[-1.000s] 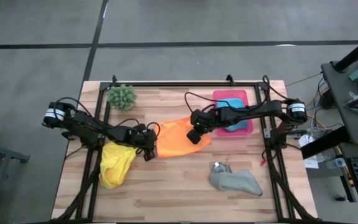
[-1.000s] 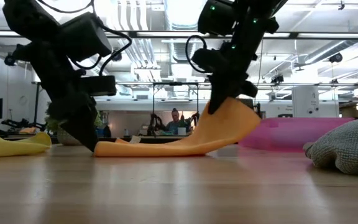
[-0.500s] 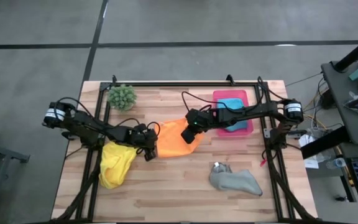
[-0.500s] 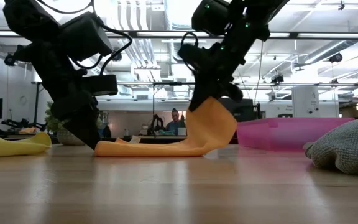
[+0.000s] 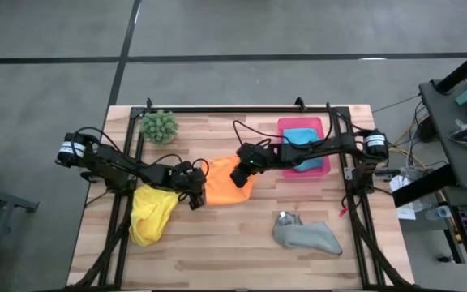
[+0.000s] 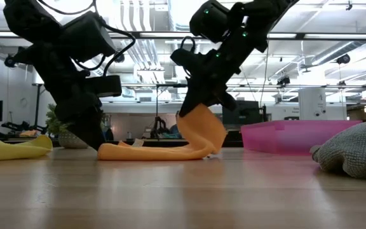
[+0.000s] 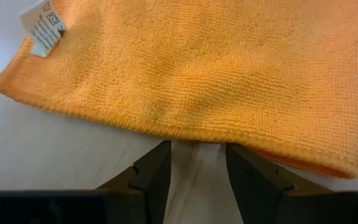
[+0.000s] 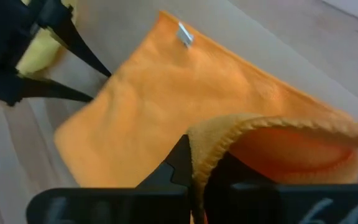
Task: Fold microfiber towels
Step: Fold the orange microfiber cloth
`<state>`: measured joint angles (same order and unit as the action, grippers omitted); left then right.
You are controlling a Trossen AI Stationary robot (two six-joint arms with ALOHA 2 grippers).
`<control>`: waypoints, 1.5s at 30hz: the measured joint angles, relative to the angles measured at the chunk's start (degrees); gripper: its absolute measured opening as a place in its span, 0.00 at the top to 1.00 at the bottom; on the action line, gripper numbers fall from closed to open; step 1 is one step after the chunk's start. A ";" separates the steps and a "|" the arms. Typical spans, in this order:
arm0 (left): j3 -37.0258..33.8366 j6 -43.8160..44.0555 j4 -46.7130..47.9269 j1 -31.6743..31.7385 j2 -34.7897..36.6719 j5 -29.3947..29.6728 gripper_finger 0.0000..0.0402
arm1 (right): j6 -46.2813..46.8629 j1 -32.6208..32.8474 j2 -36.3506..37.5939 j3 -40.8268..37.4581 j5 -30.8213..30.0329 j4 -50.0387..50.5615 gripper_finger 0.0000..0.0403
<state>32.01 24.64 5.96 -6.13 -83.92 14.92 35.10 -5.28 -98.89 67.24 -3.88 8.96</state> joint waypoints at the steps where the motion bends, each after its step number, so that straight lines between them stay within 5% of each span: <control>1: 0.00 0.00 0.03 0.00 0.00 0.00 0.66 | 0.01 0.00 -0.19 0.00 0.00 -0.79 0.98; 31: -0.15 -0.09 -1.01 -0.04 0.00 0.00 0.66 | -0.51 0.62 -8.22 4.43 1.07 -7.82 0.97; 45: -0.17 -0.08 -1.29 -0.02 0.00 0.11 0.66 | -1.07 1.18 -8.33 4.73 0.90 -9.75 0.60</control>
<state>31.83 24.56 4.67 -6.15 -83.92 15.03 34.04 -4.10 -107.22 71.98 -2.98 -0.79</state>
